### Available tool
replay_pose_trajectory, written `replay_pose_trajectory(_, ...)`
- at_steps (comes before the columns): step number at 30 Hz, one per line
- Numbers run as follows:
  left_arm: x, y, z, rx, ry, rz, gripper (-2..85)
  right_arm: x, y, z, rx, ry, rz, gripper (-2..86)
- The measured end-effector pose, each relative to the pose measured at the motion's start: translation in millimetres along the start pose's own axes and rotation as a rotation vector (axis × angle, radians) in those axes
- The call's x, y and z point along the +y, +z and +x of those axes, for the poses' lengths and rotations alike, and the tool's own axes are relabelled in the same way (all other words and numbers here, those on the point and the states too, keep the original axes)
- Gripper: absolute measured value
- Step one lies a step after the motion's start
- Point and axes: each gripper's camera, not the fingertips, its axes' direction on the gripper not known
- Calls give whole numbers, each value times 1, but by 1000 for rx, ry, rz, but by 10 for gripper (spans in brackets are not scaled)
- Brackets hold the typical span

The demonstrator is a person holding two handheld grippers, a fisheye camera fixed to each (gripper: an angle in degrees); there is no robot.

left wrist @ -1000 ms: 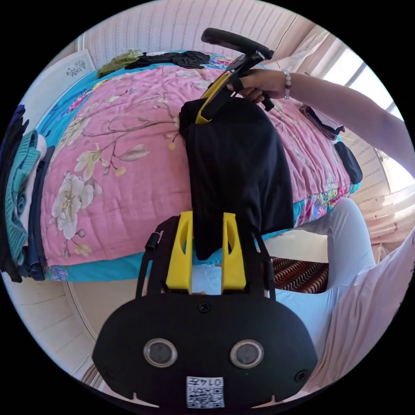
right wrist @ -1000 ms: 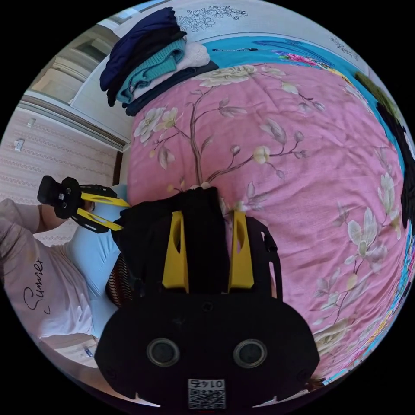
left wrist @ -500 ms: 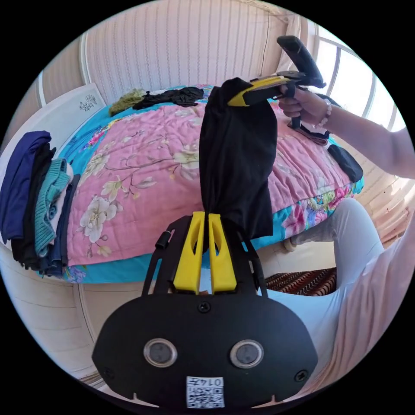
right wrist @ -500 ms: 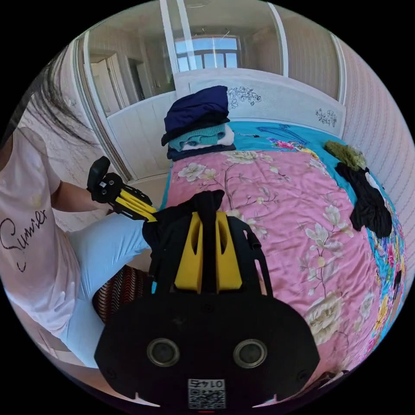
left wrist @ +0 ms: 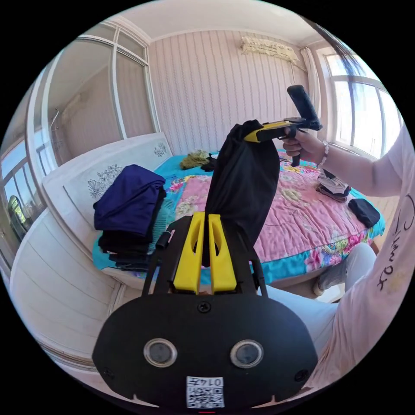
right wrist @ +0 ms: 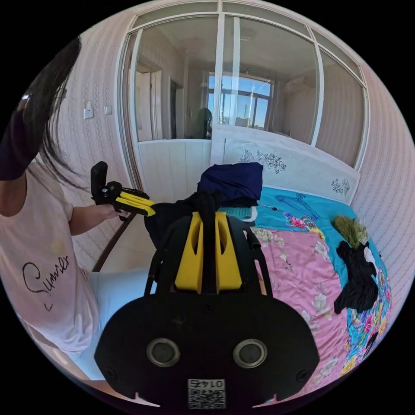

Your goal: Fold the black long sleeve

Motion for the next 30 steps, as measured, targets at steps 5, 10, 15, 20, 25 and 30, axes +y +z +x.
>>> replay_pose_trajectory(5,-42,13,-100,-223,-124,101,4,-151,72,53,72,11,-30,53)
replay_pose_trajectory(10,-35,99,-195,-339,-401,-78,42,-221,160,116,267,267,-169,72)
replay_pose_trajectory(15,-16,149,-193,-344,-373,-189,46,-188,220,115,252,184,-330,71)
replay_pose_trajectory(20,-7,133,-165,-329,-363,-105,43,-160,180,118,205,187,-208,70)
replay_pose_trajectory(25,2,74,-73,-337,-97,-26,42,-109,69,101,68,193,-46,91)
replay_pose_trajectory(30,30,46,58,-132,57,-25,33,38,-69,49,174,245,-30,101)
